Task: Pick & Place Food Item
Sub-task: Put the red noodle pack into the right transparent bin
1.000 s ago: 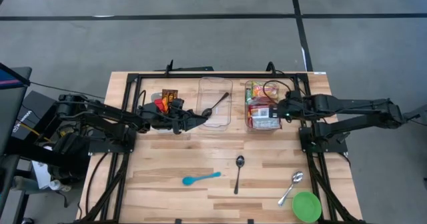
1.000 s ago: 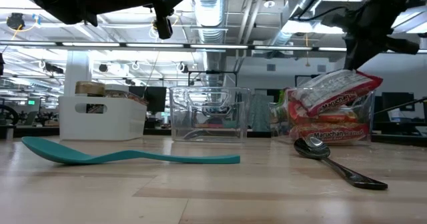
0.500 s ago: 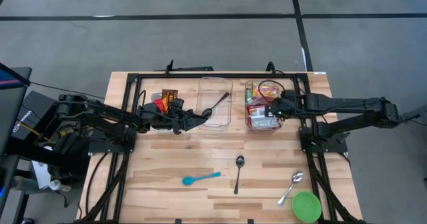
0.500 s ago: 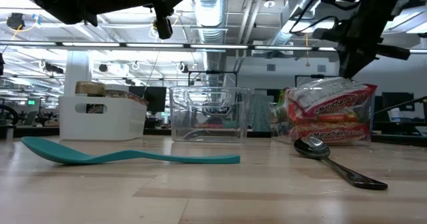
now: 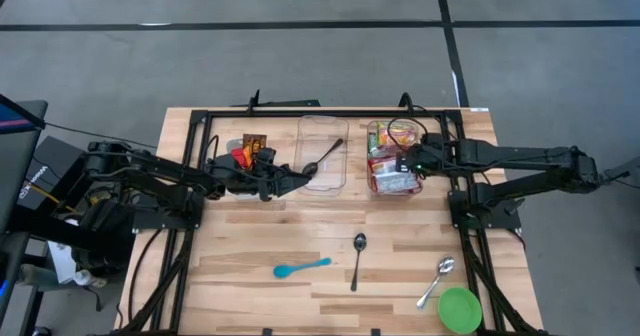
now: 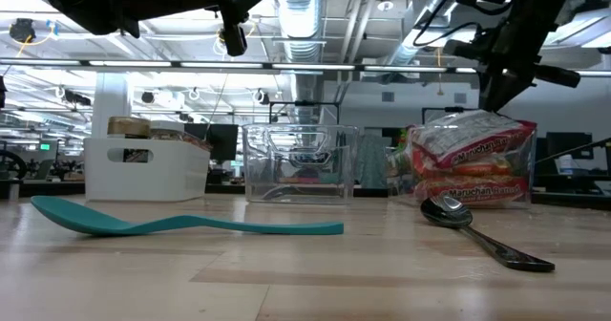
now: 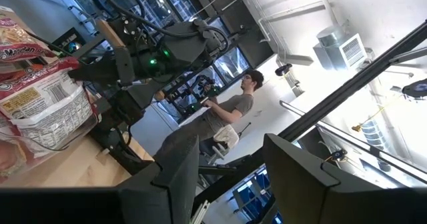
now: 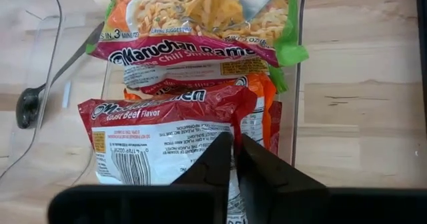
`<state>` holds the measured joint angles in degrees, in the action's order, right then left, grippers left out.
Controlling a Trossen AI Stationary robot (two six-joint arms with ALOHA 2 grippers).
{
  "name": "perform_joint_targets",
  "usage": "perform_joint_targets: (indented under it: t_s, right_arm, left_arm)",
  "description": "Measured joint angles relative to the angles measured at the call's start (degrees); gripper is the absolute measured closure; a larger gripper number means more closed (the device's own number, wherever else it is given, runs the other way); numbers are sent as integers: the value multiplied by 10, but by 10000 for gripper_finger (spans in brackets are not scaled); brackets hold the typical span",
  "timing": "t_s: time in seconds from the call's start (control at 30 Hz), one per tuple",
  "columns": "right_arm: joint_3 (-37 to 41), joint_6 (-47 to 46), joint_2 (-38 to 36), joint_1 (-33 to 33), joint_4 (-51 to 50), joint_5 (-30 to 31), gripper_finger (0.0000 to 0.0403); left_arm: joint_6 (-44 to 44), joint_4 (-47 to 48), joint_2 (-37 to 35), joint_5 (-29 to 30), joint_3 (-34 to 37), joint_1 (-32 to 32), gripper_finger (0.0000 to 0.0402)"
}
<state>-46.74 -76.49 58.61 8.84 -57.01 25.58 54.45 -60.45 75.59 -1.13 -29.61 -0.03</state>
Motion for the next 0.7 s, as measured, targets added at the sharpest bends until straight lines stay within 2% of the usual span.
perform_joint_targets:
  t_s: [0.33, 0.7]
  right_arm:
    - [0, 3, -3, 0, -24, 0, 317]
    - [0, 4, -44, 1, -29, 2, 304]
  left_arm:
    - [0, 0, 0, 0, 0, 0, 238]
    - [0, 0, 0, 0, 0, 0, 238]
